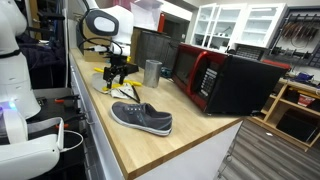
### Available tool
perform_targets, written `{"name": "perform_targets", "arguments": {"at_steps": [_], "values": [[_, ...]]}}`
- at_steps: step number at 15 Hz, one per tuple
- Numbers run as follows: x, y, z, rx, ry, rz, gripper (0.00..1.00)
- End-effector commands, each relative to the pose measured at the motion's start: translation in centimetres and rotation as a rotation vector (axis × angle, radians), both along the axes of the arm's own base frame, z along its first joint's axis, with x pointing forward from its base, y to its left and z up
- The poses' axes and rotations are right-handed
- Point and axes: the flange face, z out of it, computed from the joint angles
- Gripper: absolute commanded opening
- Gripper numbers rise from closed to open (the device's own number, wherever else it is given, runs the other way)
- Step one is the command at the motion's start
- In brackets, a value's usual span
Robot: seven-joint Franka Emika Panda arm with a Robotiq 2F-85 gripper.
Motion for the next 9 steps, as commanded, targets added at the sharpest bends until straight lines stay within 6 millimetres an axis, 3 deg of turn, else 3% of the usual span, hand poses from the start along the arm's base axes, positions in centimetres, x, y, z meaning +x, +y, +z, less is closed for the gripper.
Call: {"name": "perform_targets", "arguments": {"at_steps": [1,3,9], "values": [[0.10,-0.80,-1.34,-0.052,-0.005,-0.037,0.68],[0.17,-0.67,-1.52,-0.064,-0.015,-0.047,0.59],[-0.50,-0.26,-2.12,-0.051,0.003,-0.066,0.14]]}}
